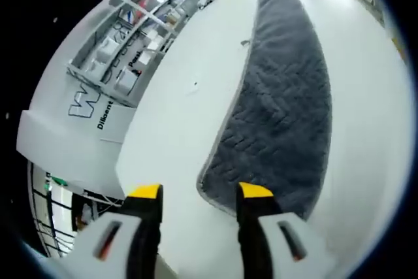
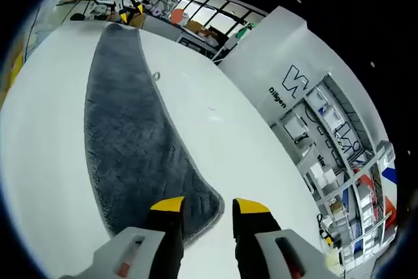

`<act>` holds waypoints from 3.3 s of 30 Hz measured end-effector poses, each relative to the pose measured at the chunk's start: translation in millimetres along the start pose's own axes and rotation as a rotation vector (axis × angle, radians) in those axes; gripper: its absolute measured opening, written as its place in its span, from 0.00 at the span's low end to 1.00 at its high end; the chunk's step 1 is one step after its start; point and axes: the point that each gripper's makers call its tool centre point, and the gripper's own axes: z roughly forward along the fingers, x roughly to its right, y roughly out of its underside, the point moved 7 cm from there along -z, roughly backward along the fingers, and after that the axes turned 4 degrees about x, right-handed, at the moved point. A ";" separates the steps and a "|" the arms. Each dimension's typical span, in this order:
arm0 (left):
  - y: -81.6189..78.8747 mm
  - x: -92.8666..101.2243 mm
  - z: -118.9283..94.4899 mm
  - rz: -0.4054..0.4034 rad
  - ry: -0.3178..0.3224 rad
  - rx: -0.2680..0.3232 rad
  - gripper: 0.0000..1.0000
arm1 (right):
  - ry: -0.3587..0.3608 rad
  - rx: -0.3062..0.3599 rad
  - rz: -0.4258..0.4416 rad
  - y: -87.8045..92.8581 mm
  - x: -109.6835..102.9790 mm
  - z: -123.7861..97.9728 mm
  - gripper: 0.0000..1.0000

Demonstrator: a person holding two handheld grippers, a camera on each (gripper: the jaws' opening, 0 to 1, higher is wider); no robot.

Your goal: Fold the towel on the table until its edges align and the towel forms a compact rectangular stack.

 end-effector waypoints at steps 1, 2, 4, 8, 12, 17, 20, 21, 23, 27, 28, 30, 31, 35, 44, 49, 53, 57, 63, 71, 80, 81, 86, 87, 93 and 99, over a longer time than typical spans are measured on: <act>-1.4 2.0 -3.6 -0.025 -0.001 0.017 0.51 | 0.002 0.017 0.015 -1.4 -1.2 -3.3 0.31; -2.5 3.9 -7.4 -0.045 0.000 0.028 0.52 | 0.006 0.034 0.036 -2.8 -2.3 -6.4 0.31; -4.2 8.7 -14.5 -0.092 0.012 0.049 0.54 | 0.009 0.058 0.064 -4.6 -4.3 -13.0 0.32; -9.0 18.3 -30.3 -0.240 0.022 0.133 0.58 | 0.006 0.106 0.127 -10.6 -13.7 -27.9 0.35; -12.4 28.1 -39.8 -0.369 0.040 0.209 0.64 | 0.004 0.150 0.237 -14.5 -23.6 -39.0 0.44; -19.0 50.4 -53.3 -0.462 0.040 0.283 0.71 | -0.004 0.184 0.344 -16.3 -38.6 -54.1 0.50; -20.8 64.1 -63.2 -0.483 0.038 0.309 0.76 | 0.010 0.182 0.387 -14.8 -45.7 -61.9 0.57; -21.2 68.7 -66.7 -0.502 0.041 0.318 0.79 | 0.009 0.178 0.390 -14.2 -49.5 -65.1 0.60; -23.1 79.2 -73.6 -0.569 0.079 0.354 0.81 | 0.013 0.172 0.423 -13.1 -58.1 -71.4 0.67; -20.7 94.0 -86.8 -0.630 0.083 0.381 0.83 | 0.011 0.169 0.452 -13.3 -77.6 -84.9 0.70; -20.0 97.8 -89.9 -0.653 0.070 0.393 0.84 | 0.014 0.174 0.461 -14.1 -80.4 -87.1 0.72; -17.1 107.7 -94.8 -0.683 0.059 0.385 0.88 | 0.021 0.155 0.480 -14.0 -91.0 -94.8 0.72; -16.0 112.8 -97.1 -0.692 0.050 0.387 0.88 | 0.046 0.139 0.477 -12.9 -92.9 -97.0 0.71; -11.2 129.2 -105.5 -0.759 0.015 0.402 0.90 | 0.098 0.110 0.540 -14.0 -109.6 -104.5 0.75; 3.0 154.1 -117.9 -0.913 -0.102 0.419 0.98 | 0.168 0.095 0.658 -17.4 -138.1 -117.4 0.81; -3.7 166.4 -124.2 -0.945 -0.128 0.479 0.99 | 0.181 0.097 0.702 -18.7 -149.8 -118.0 0.85; -8.1 174.8 -125.9 -0.968 -0.137 0.493 0.99 | 0.186 0.095 0.732 -19.3 -163.2 -108.7 0.87; -7.9 182.6 -122.5 -0.969 -0.145 0.451 0.99 | 0.192 0.061 0.737 -18.4 -179.7 -98.3 0.90; 3.2 195.7 -116.7 -0.983 -0.153 0.356 0.99 | 0.234 0.070 0.797 -18.5 -193.3 -102.5 0.94; 8.9 211.0 -112.3 -1.007 -0.154 0.299 0.99 | 0.280 0.019 0.815 -23.6 -204.7 -108.7 0.99; 9.6 213.0 -114.7 -1.009 -0.178 0.259 0.99 | 0.347 0.048 0.824 -35.5 -193.2 -121.7 0.99; 9.7 213.5 -114.9 -1.010 -0.180 0.256 0.99 | 0.355 0.046 0.824 -35.0 -192.7 -122.4 0.99; 8.6 216.9 -115.6 -1.025 -0.179 0.266 0.99 | 0.347 0.016 0.826 -30.1 -197.9 -120.6 0.99; 8.5 217.2 -115.7 -1.026 -0.178 0.266 0.99 | 0.346 0.015 0.826 -29.7 -198.4 -120.3 0.99; 3.7 217.3 -120.0 -1.015 -0.175 0.272 0.99 | 0.332 0.003 0.852 -24.5 -202.9 -117.1 0.99; 2.8 217.4 -120.2 -1.018 -0.175 0.275 0.99 | 0.327 -0.002 0.849 -26.0 -200.3 -113.8 0.99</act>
